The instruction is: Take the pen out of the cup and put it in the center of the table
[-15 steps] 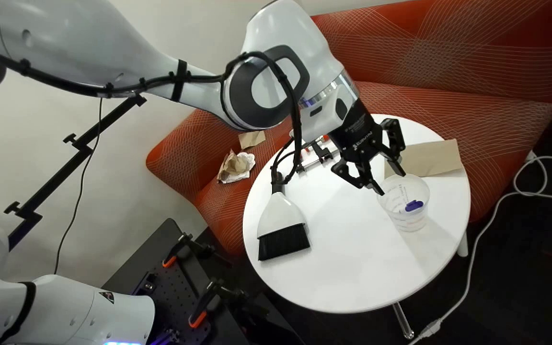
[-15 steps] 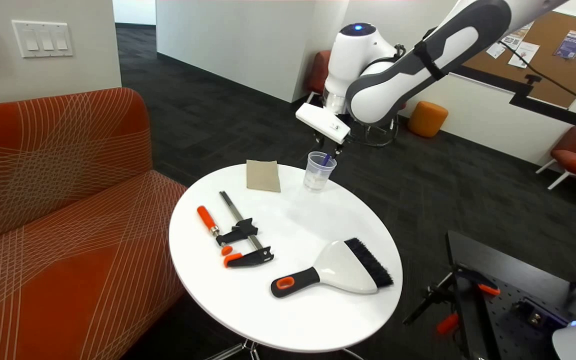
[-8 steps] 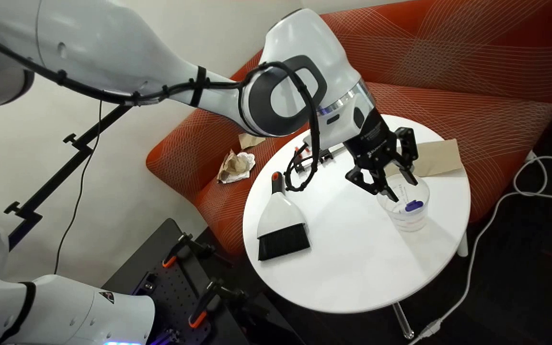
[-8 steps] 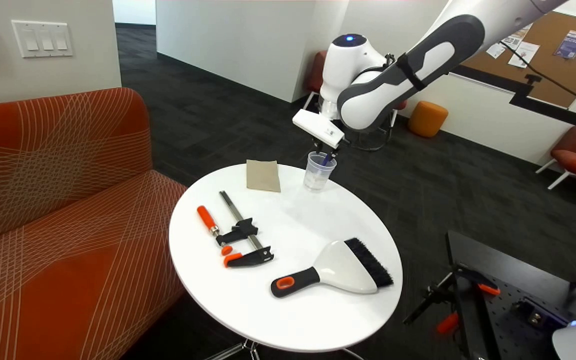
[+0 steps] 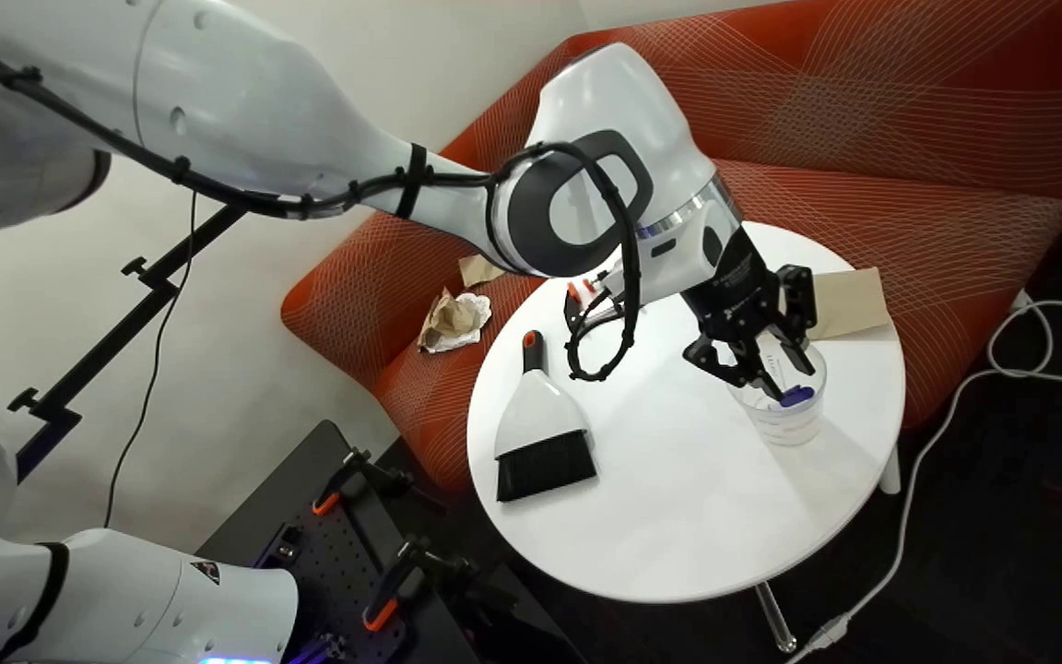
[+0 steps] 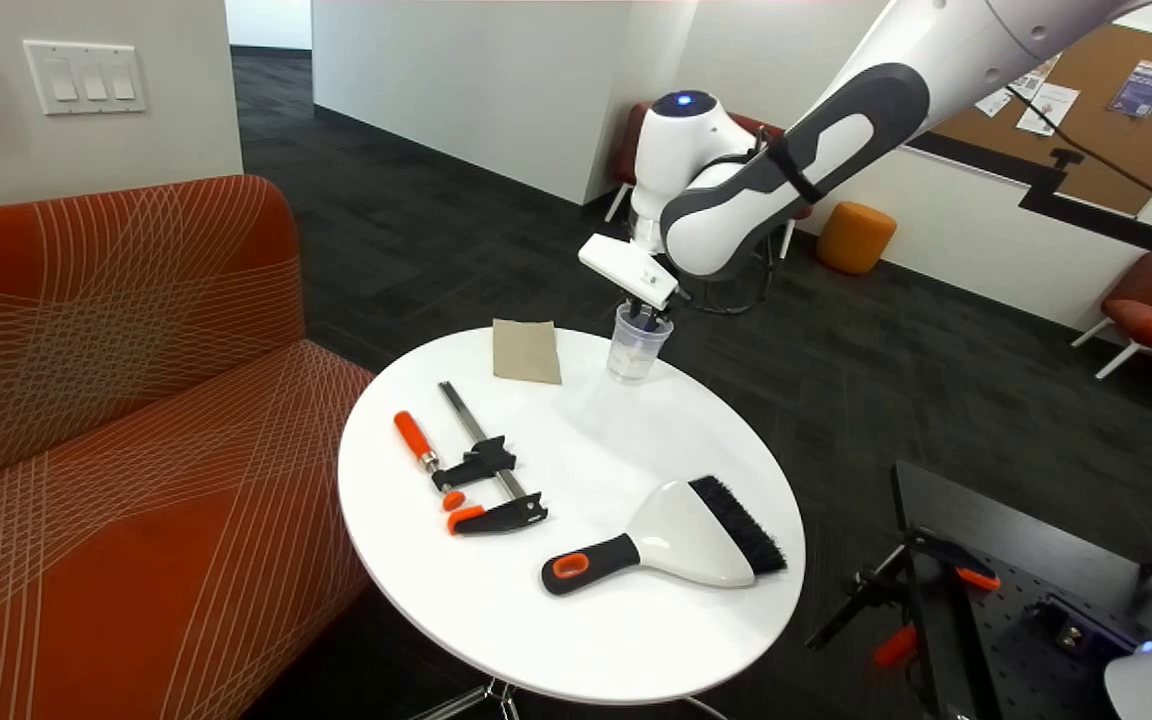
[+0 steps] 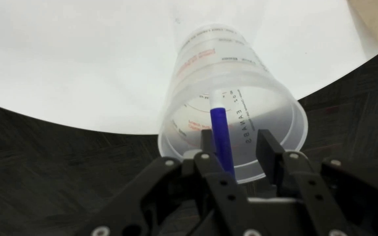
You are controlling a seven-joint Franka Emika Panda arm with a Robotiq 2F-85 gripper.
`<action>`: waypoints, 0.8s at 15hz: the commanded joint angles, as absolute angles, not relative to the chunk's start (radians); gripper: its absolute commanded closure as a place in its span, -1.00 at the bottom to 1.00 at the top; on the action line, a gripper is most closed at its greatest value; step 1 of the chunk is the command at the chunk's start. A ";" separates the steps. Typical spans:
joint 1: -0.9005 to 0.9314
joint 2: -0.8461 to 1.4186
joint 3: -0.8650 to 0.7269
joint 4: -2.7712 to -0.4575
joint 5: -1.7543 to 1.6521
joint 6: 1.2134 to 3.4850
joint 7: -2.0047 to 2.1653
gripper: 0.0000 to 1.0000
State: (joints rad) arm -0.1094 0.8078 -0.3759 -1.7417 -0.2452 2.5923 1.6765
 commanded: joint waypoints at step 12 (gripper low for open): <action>-0.054 0.807 -0.439 -1.765 -0.235 2.612 1.674 0.93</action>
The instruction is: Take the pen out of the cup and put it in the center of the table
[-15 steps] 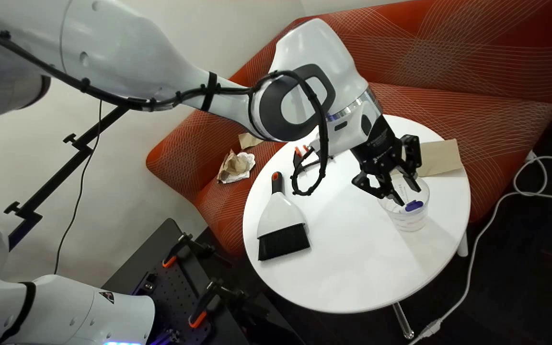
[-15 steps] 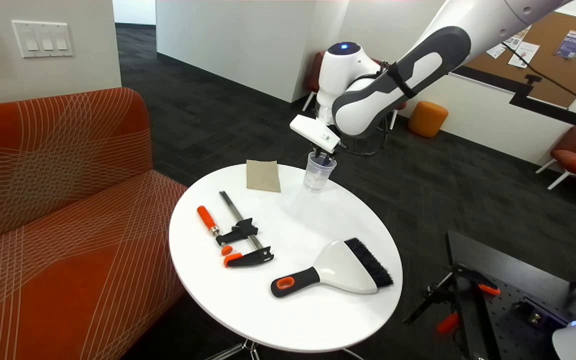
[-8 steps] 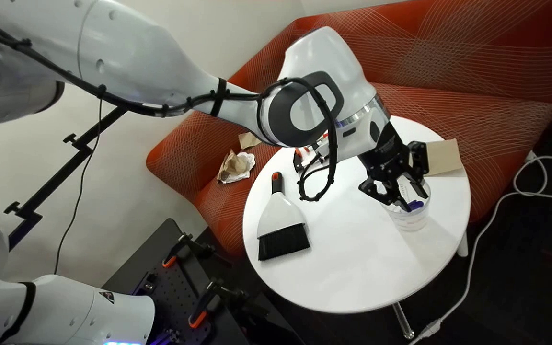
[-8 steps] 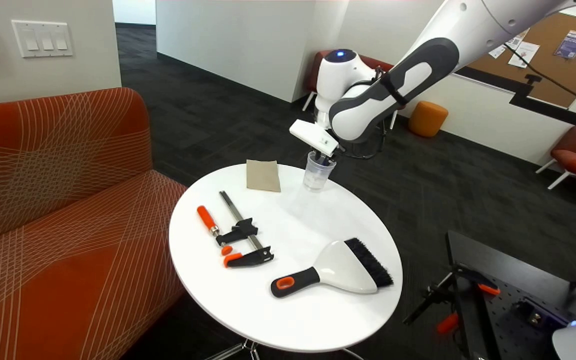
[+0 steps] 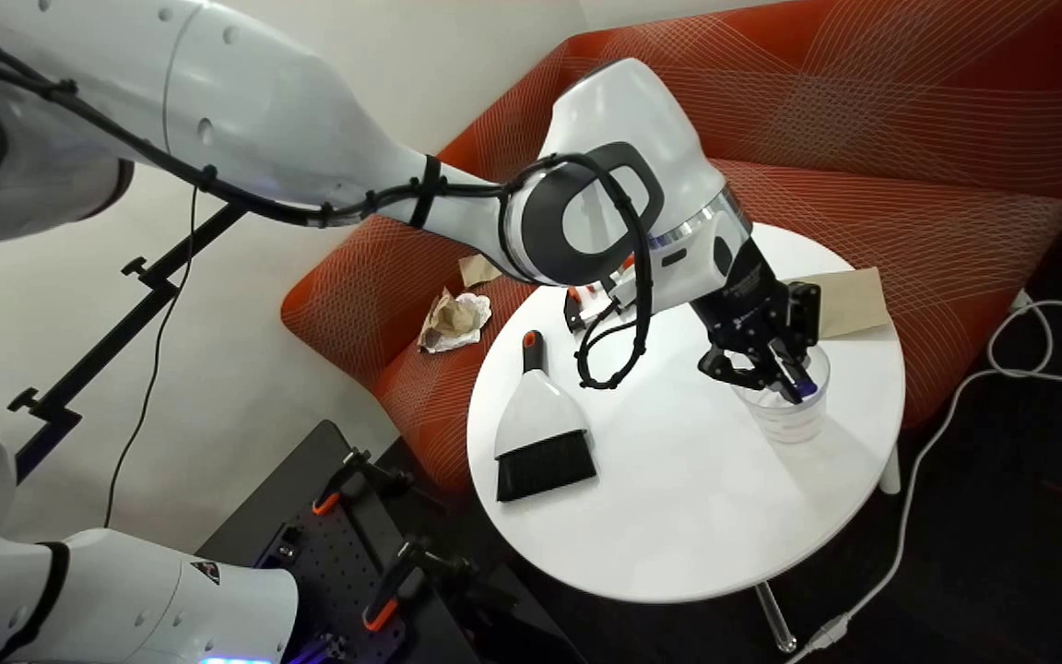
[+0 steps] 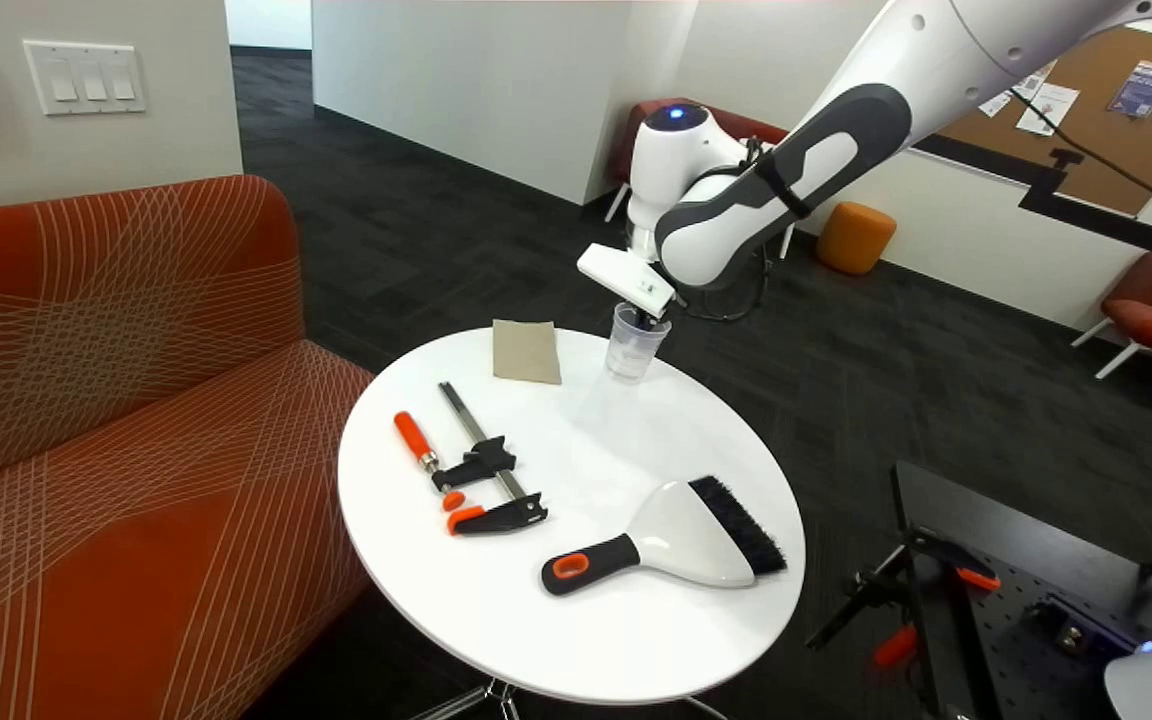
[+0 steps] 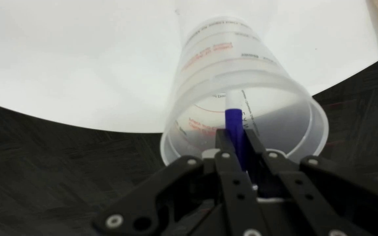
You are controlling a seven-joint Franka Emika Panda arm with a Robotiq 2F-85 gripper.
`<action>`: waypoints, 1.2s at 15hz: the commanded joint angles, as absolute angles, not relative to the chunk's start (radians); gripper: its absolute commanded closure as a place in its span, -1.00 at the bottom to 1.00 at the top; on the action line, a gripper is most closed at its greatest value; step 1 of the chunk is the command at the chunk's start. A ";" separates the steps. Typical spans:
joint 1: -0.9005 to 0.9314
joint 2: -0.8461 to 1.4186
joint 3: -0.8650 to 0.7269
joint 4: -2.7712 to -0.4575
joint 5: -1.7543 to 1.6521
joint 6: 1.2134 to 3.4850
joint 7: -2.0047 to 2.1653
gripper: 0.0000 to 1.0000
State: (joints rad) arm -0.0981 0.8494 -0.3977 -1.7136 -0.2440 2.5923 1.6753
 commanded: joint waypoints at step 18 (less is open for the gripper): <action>0.143 0.303 -0.620 -2.207 -0.476 2.801 1.751 0.93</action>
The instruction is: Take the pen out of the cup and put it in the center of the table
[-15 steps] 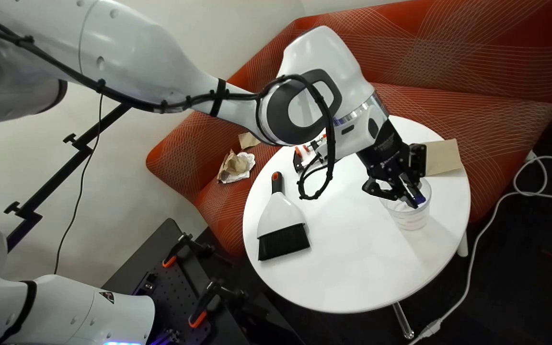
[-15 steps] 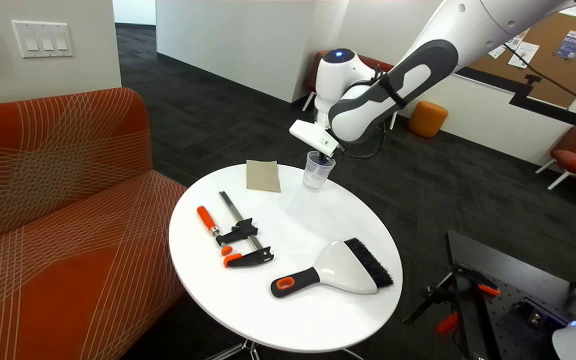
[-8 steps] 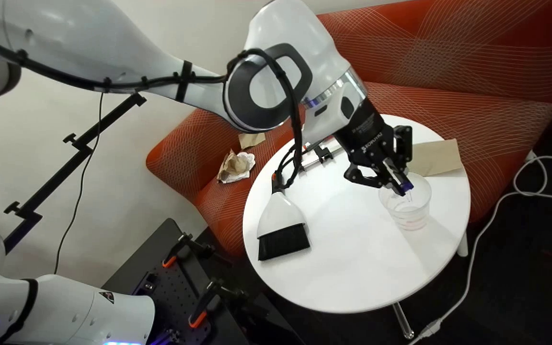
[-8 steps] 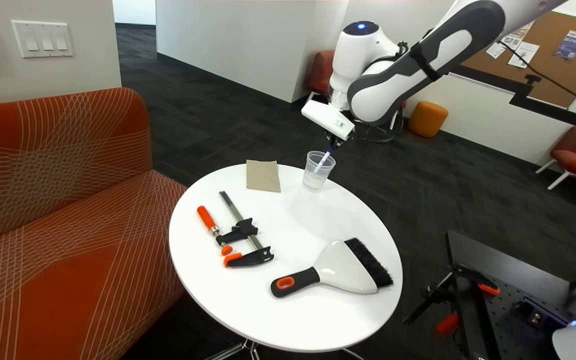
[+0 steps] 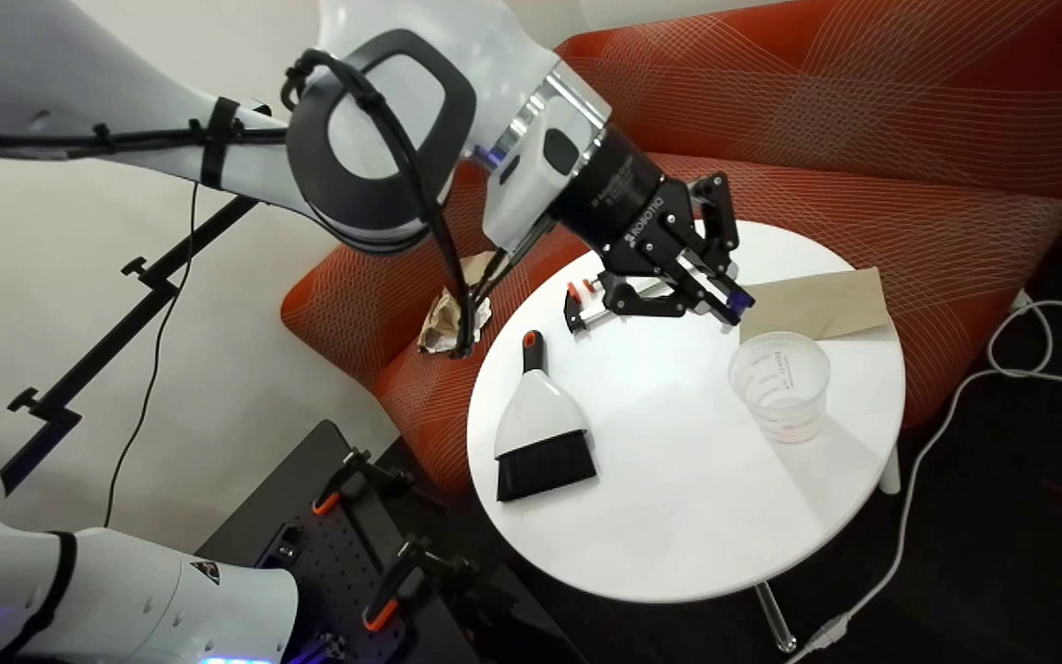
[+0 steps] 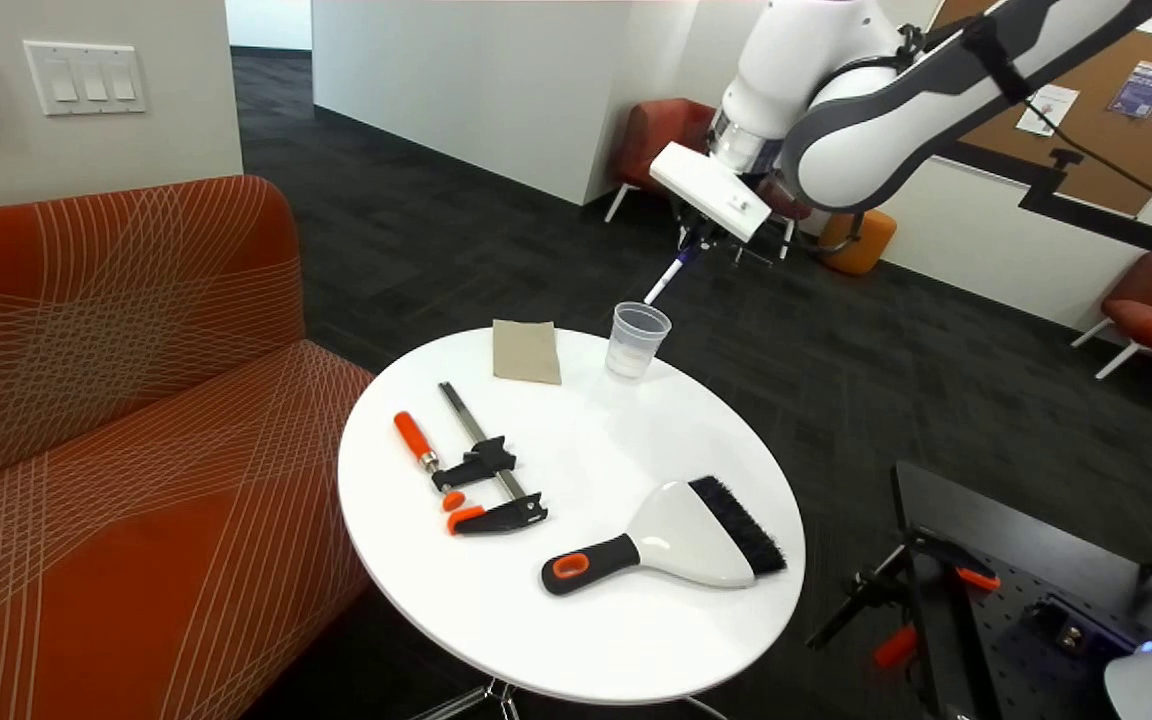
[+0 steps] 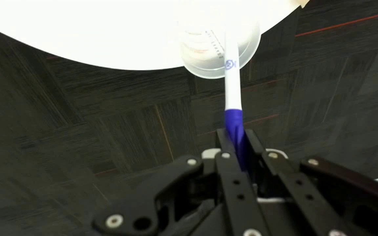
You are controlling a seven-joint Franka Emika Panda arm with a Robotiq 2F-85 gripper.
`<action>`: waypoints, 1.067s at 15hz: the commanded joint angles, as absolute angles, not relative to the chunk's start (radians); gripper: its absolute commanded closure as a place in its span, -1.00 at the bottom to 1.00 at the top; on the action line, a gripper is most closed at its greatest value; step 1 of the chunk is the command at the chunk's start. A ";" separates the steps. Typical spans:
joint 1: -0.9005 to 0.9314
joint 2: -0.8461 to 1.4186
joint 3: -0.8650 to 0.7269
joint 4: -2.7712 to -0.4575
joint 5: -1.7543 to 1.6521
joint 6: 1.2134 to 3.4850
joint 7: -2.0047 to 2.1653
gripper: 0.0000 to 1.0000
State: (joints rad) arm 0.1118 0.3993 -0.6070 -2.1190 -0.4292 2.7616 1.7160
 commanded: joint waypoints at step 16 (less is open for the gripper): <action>-0.024 0.388 -0.221 -2.184 -0.125 2.786 1.390 0.93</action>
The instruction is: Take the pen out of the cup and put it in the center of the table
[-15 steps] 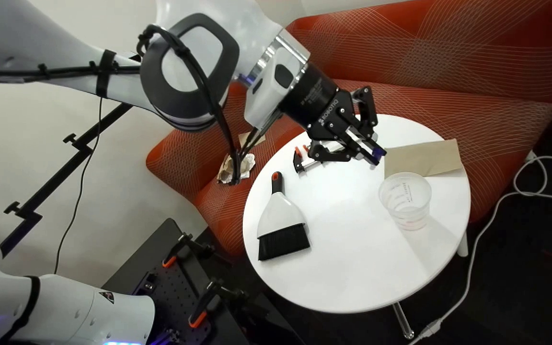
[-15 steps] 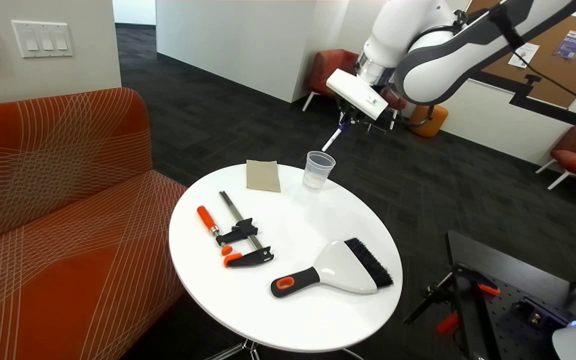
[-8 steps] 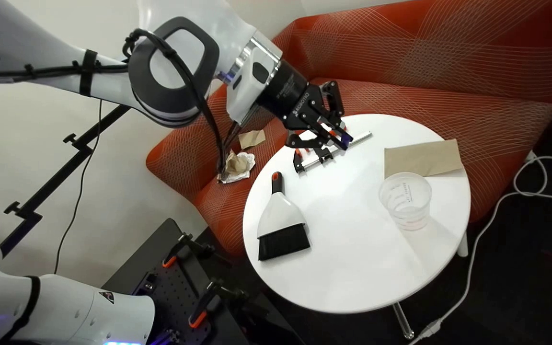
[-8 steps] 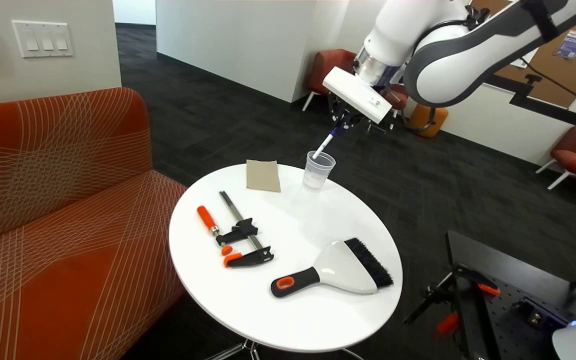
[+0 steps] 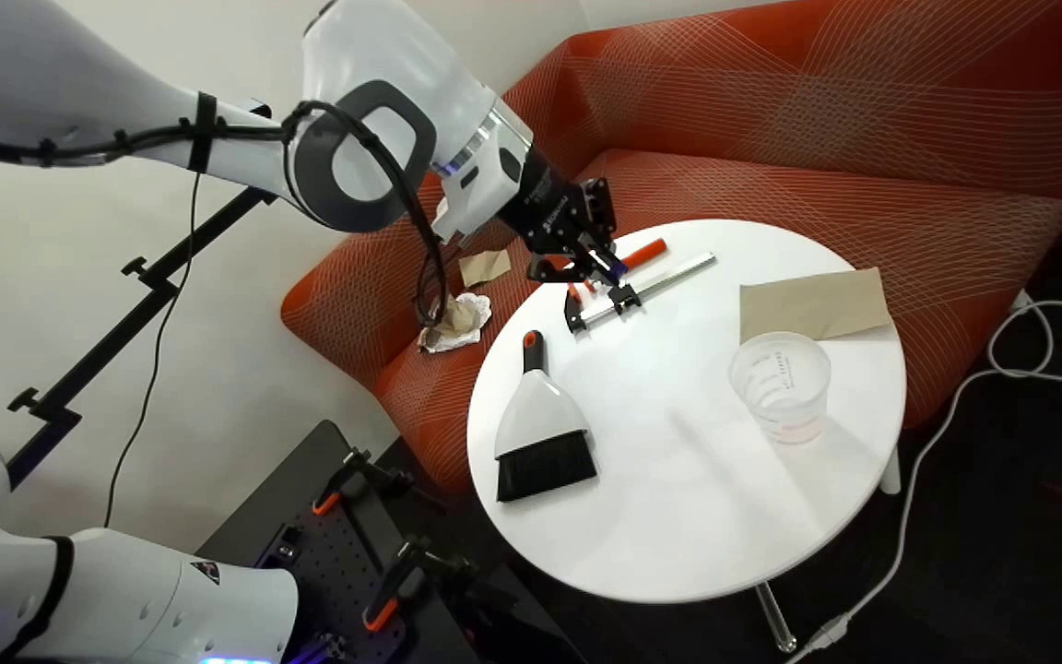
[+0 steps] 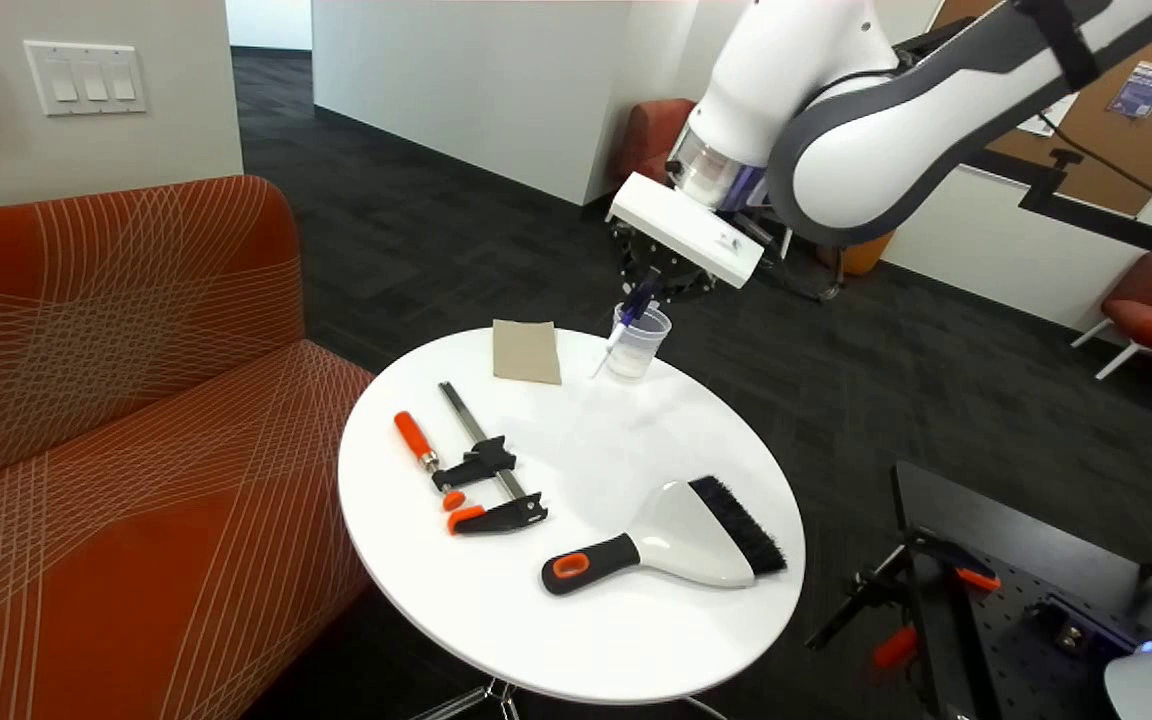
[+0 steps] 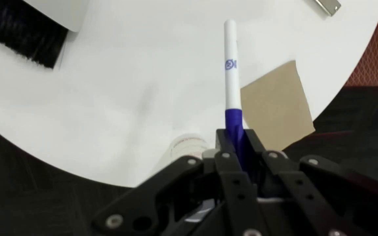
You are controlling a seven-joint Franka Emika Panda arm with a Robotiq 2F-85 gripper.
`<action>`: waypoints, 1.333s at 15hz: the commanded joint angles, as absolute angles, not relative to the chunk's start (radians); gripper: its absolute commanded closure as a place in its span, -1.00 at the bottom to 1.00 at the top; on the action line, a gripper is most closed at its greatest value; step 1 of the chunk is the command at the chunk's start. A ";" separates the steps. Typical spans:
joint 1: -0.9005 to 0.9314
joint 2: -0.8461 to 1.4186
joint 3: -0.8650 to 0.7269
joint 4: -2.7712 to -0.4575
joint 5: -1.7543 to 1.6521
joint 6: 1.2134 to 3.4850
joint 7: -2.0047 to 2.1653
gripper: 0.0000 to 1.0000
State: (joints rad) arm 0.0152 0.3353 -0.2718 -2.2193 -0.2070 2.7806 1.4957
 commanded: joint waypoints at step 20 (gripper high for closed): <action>-0.009 0.723 -0.205 -1.917 0.080 2.663 1.131 -0.36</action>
State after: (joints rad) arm -0.0152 0.7196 -0.1983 -1.9466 0.0533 2.6991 1.1629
